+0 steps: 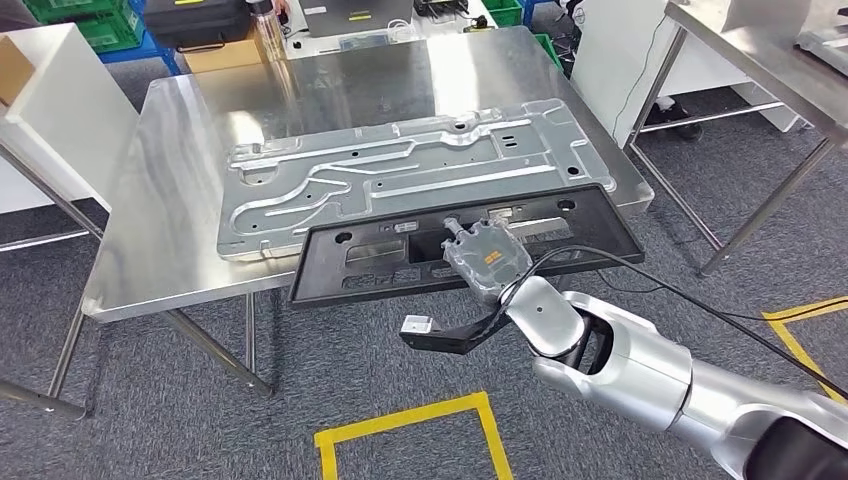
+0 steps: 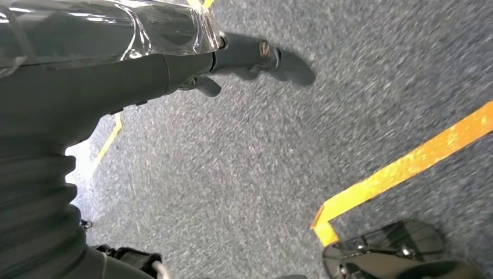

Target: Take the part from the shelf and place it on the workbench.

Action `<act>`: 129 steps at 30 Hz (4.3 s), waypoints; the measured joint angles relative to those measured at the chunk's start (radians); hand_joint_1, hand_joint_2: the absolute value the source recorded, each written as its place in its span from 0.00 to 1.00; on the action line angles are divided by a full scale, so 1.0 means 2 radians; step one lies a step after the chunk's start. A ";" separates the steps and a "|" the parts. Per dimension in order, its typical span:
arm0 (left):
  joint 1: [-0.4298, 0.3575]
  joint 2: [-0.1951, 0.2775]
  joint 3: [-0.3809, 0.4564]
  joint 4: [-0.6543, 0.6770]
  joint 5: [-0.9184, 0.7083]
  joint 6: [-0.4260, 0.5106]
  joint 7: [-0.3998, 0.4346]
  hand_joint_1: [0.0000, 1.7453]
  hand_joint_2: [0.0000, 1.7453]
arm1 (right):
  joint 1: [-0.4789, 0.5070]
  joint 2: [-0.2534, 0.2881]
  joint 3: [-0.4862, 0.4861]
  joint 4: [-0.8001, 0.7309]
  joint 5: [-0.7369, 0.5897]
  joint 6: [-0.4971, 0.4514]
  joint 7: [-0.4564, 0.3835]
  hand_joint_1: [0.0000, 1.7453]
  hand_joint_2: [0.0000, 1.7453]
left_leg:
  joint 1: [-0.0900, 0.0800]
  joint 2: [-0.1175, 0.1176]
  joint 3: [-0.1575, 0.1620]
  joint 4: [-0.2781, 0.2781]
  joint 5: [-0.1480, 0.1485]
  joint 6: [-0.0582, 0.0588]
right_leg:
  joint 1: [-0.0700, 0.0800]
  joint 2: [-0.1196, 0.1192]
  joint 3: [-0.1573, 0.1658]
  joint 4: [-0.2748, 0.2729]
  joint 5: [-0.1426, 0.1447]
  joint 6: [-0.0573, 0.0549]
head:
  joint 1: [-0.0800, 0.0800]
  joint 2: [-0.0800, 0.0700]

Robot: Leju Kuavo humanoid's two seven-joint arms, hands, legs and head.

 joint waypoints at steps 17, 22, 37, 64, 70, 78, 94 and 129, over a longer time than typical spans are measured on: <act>0.003 0.000 0.000 0.000 0.002 0.000 0.000 0.00 1.00 | 0.001 -0.003 0.005 -0.002 0.010 0.023 0.007 1.00 1.00 | 0.000 0.003 -0.008 -0.082 0.060 0.027 | 0.003 0.001 -0.027 0.142 -0.090 0.023 | 0.000 0.000; 0.005 0.000 0.000 0.000 0.001 0.000 0.000 0.00 1.00 | 0.005 -0.006 0.007 -0.002 0.010 0.025 0.007 1.00 1.00 | -0.001 -0.002 0.026 -0.081 0.030 0.023 | 0.002 -0.001 -0.033 0.056 -0.038 0.023 | 0.000 0.000; 0.003 0.002 0.000 0.000 0.001 0.002 0.006 0.00 1.00 | 0.011 -0.008 0.007 -0.003 0.009 0.026 0.008 1.00 1.00 | -0.001 0.005 -0.057 -0.008 0.026 0.004 | 0.003 -0.001 0.039 0.002 -0.037 0.002 | -0.001 0.000; 0.003 0.002 0.000 0.000 0.002 0.008 0.008 0.00 1.00 | 0.012 -0.007 0.008 -0.002 0.010 0.025 0.006 1.00 1.00 | 0.005 0.002 -0.056 0.077 -0.037 -0.003 | 0.003 -0.001 0.014 0.000 -0.016 -0.001 | -0.001 0.000; 0.003 0.002 0.000 0.000 0.001 0.008 0.008 0.00 1.00 | 0.012 -0.007 0.008 -0.001 0.010 0.024 0.005 1.00 1.00 | 0.002 0.005 -0.019 -0.068 0.052 0.006 | 0.004 0.000 0.037 -0.001 -0.035 0.009 | -0.001 0.000; 0.003 0.001 0.000 0.000 -0.005 0.010 -0.001 0.00 1.00 | 0.013 -0.006 0.008 -0.001 0.009 0.023 0.005 0.00 0.00 | 0.002 0.001 -0.018 -0.070 0.054 0.008 | 0.006 -0.003 0.039 -0.006 -0.037 0.003 | 0.000 0.000; 0.002 0.000 -0.001 0.000 -0.020 0.012 -0.012 0.00 0.00 | 0.021 -0.011 0.005 -0.003 0.005 0.027 0.013 0.00 0.00 | 0.009 0.007 -0.004 -0.099 0.073 0.025 | 0.000 -0.003 -0.004 0.099 -0.100 0.028 | 0.000 0.000; -0.004 -0.006 -0.001 -0.001 -0.016 0.008 -0.027 0.00 0.00 | 0.027 -0.025 -0.005 -0.012 0.005 0.039 0.019 0.00 0.00 | -0.005 0.012 -0.013 -0.082 0.064 0.025 | 0.001 -0.004 0.011 0.079 -0.050 0.037 | 0.001 0.000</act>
